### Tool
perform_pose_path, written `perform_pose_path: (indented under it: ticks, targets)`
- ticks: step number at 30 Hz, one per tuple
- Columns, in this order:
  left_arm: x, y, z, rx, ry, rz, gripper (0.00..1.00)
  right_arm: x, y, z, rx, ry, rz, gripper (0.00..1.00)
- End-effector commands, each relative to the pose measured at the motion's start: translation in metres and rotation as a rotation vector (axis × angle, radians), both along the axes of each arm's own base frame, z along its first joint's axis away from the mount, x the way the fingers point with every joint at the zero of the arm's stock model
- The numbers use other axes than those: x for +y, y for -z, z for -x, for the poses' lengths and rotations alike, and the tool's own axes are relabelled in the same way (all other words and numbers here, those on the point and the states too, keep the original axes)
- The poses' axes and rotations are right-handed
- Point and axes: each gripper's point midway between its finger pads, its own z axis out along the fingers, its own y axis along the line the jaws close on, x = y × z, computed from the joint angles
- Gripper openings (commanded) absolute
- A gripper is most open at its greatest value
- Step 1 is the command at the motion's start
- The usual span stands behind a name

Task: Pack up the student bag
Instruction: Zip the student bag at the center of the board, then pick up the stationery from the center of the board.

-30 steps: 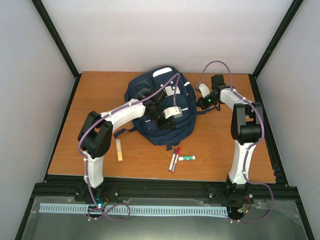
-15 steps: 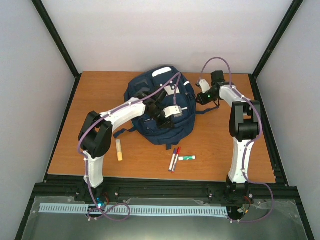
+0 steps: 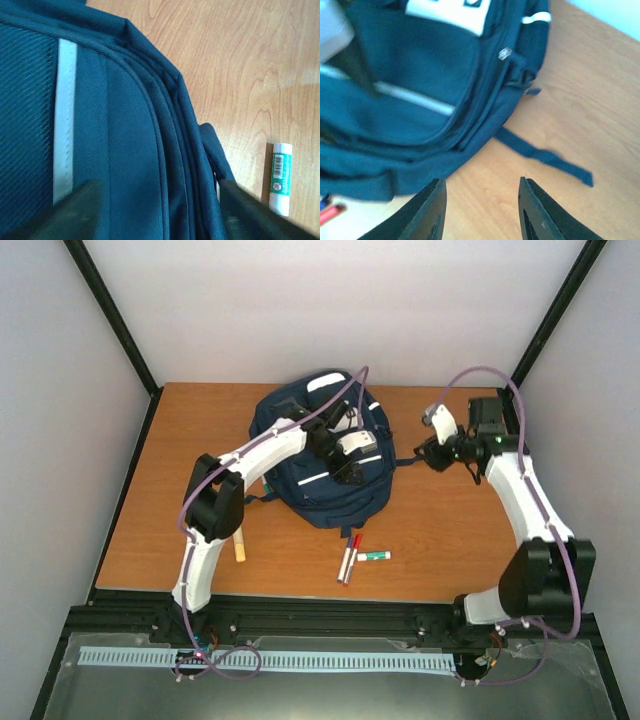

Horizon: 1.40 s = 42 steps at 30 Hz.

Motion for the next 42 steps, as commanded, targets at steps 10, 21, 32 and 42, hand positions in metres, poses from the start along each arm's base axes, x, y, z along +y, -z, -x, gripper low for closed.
perform_pose_path:
  ticks: [10,21,32,42]
  targets:
    - [0.073,-0.091,0.005,-0.204,-0.236,-0.078,1.0,0.067,0.076,0.186,-0.01,-0.634,0.283,0.48]
    - [0.216,-0.156,-0.038,-0.467,-1.13,-0.056,1.0,0.089,0.123,0.209,0.078,-0.852,0.413,0.49]
    - [0.185,-0.076,-0.005,-0.324,-0.712,-0.113,0.99,0.112,0.161,0.206,0.103,-0.959,0.493,0.41]
    - [0.178,-0.065,0.015,-0.244,-0.653,-0.067,0.91,0.116,0.189,0.213,0.16,-1.023,0.555,0.35]
